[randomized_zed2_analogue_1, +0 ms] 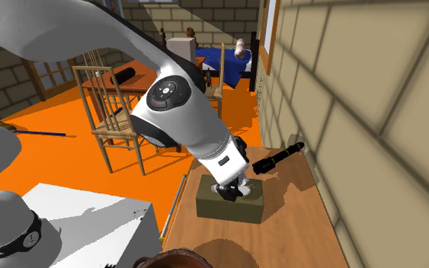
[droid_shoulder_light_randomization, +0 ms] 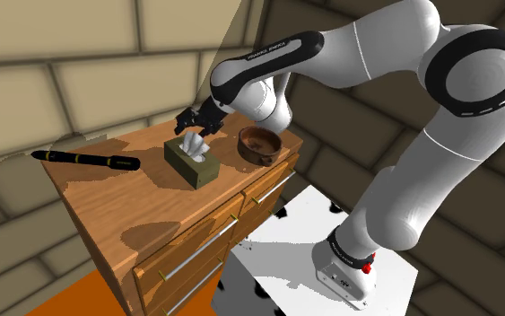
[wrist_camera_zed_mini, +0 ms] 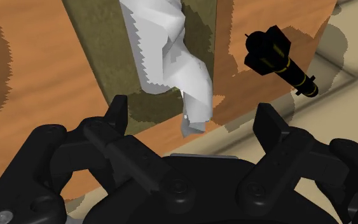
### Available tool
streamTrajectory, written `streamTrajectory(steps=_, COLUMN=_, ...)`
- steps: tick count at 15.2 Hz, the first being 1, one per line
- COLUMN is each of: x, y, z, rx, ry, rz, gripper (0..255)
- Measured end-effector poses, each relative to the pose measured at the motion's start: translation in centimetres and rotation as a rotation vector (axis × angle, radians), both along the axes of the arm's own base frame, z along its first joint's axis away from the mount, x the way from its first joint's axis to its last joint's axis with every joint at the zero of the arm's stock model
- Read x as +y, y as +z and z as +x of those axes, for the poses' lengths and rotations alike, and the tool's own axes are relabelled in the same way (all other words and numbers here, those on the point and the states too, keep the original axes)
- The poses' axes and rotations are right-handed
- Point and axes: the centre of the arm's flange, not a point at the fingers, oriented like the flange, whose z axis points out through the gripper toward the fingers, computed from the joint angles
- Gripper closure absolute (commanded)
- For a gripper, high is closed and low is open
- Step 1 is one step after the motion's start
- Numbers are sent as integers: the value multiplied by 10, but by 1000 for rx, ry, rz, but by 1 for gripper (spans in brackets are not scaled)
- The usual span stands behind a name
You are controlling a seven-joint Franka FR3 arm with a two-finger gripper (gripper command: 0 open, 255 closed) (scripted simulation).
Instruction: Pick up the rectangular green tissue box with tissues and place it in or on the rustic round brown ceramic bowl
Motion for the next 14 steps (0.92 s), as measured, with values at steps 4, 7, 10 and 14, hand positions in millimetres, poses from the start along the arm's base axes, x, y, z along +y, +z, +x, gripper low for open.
streamTrajectory(steps=4, x=4, y=-7, z=0, rx=0, ry=0, rz=0, gripper=0)
streamTrajectory(steps=7, x=4, y=-7, z=0, rx=0, ry=0, rz=0, gripper=0)
streamTrajectory(steps=10, x=4, y=-7, z=0, rx=0, ry=0, rz=0, gripper=255)
streamTrajectory(steps=14, x=4, y=-4, z=1, rx=-7, ry=-1, rz=0, gripper=255)
